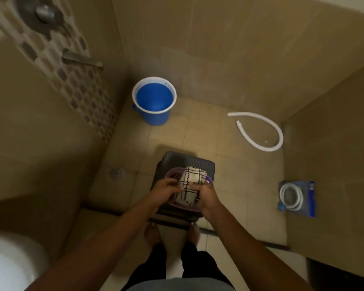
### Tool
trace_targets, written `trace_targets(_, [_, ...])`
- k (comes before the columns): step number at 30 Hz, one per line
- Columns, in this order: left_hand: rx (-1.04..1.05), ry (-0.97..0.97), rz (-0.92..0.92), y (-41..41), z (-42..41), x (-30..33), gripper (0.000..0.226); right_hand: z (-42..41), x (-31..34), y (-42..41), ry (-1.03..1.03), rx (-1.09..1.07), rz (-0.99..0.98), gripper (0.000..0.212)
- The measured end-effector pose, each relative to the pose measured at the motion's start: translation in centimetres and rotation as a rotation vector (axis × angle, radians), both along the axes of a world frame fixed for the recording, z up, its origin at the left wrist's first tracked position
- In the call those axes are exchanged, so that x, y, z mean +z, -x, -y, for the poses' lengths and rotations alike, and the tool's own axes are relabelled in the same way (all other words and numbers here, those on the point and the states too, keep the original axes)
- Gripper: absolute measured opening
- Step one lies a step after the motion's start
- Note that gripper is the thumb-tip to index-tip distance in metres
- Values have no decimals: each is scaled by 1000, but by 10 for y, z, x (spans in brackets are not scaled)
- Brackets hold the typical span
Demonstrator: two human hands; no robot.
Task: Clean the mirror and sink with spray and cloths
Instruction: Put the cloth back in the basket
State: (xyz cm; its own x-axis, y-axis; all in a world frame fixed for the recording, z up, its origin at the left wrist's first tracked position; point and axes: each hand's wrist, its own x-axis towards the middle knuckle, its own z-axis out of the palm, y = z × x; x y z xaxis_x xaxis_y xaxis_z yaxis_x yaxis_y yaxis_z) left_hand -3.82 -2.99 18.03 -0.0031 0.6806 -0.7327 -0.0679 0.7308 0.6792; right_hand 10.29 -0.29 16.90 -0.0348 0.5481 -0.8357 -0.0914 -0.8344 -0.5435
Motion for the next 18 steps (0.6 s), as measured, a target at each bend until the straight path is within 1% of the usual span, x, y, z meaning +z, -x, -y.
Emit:
trace_targets(2, [-137, 35, -50, -6, 4, -24, 18, 5, -5, -1, 72, -42, 5, 23])
trace_targets(4, [-164, 57, -114, -12, 8, -47, 23, 8, -16, -3, 113, -72, 43, 15])
trace_targets(7, [-193, 56, -218, -17, 10, -76, 23, 3, -37, -3, 176, -38, 146, 10])
trace_targets(9, [-194, 59, -254, -19, 8, -91, 27, 0, -51, -2, 189, -25, 193, 7])
trace_targets(12, [-201, 74, -301, -19, 2, -110, 43, -8, -72, 1, 105, -24, 218, 16])
trace_targets(14, [-177, 77, -321, -16, -3, -122, 51, -15, -83, 6, 90, -7, 225, 14])
trace_targets(15, [-171, 74, -331, -15, -4, -128, 50, -19, -88, 9, 108, -4, 231, 14])
trace_targets(17, [-190, 68, -364, -13, -8, -132, 46, -25, -98, 15, 119, 1, 246, 28])
trace_targets(18, [-206, 60, -383, -11, -10, -133, 43, -26, -104, 17, 110, 9, 241, 31])
